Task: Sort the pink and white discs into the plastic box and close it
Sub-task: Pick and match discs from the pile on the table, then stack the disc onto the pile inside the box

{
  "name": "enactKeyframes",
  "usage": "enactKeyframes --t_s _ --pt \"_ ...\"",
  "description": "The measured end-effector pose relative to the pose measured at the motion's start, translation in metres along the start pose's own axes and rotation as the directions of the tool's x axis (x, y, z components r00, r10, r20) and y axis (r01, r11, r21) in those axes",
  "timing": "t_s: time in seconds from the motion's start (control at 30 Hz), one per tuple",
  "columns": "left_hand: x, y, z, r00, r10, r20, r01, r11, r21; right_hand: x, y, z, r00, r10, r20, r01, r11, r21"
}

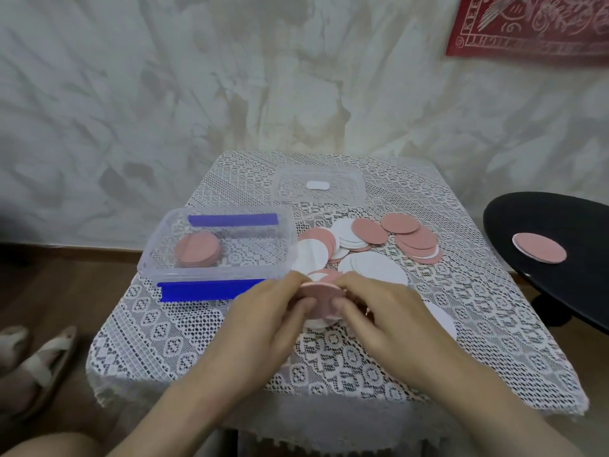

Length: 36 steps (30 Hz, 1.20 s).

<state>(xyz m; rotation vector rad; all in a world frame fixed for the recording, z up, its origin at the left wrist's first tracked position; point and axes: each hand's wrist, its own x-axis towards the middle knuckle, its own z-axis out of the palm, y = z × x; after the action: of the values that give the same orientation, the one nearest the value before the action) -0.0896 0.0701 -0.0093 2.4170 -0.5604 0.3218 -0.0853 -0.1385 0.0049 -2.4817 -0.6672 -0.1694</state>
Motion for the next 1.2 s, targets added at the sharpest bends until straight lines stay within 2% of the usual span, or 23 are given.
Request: enactKeyframes --t_s 0.2,0.53,0.6,0.67,0.77,0.83,0.93,1.03,1.2 --pt "0.008 -0.029 -0.039 0.987 -0.11 -0.12 0.098 0.99 -0.103 0.051 -0.034 0.006 0.997 -0.039 -0.069 0.043 0.997 0.057" --pt "-0.002 -0.085 -0.09 0.91 -0.336 -0.244 0.269 0.925 -0.269 0.133 -0.071 0.039 0.996 0.035 0.083 -0.06 0.948 0.314" --pt "-0.005 -0.098 -0.101 0.877 -0.37 -0.306 0.31 0.923 -0.226 0.149 -0.074 0.043 0.993 0.056 0.105 -0.092 0.922 0.377" --pt "-0.008 -0.11 -0.111 0.858 -0.394 -0.33 0.381 0.918 -0.108 0.164 -0.076 0.047 0.987 0.096 0.133 -0.142 0.907 0.398" --pt "-0.011 -0.123 -0.116 0.864 -0.442 -0.244 0.463 0.885 0.038 0.187 -0.075 0.061 0.968 0.161 0.194 -0.221 0.91 0.35" --pt "-0.011 -0.127 -0.113 0.867 -0.47 -0.163 0.481 0.876 0.031 0.198 -0.073 0.073 0.957 0.181 0.225 -0.244 0.924 0.295" --pt "-0.008 -0.13 -0.109 0.865 -0.486 -0.128 0.49 0.872 0.006 0.211 -0.067 0.085 0.94 0.222 0.258 -0.274 0.943 0.189" --pt "-0.007 -0.13 -0.105 0.854 -0.508 -0.111 0.51 0.86 -0.017 0.217 -0.064 0.089 0.936 0.239 0.257 -0.267 0.96 0.083" --pt "-0.007 -0.129 -0.102 0.849 -0.516 -0.115 0.517 0.856 -0.022 0.214 -0.064 0.087 0.942 0.178 0.284 -0.176 0.984 -0.032"
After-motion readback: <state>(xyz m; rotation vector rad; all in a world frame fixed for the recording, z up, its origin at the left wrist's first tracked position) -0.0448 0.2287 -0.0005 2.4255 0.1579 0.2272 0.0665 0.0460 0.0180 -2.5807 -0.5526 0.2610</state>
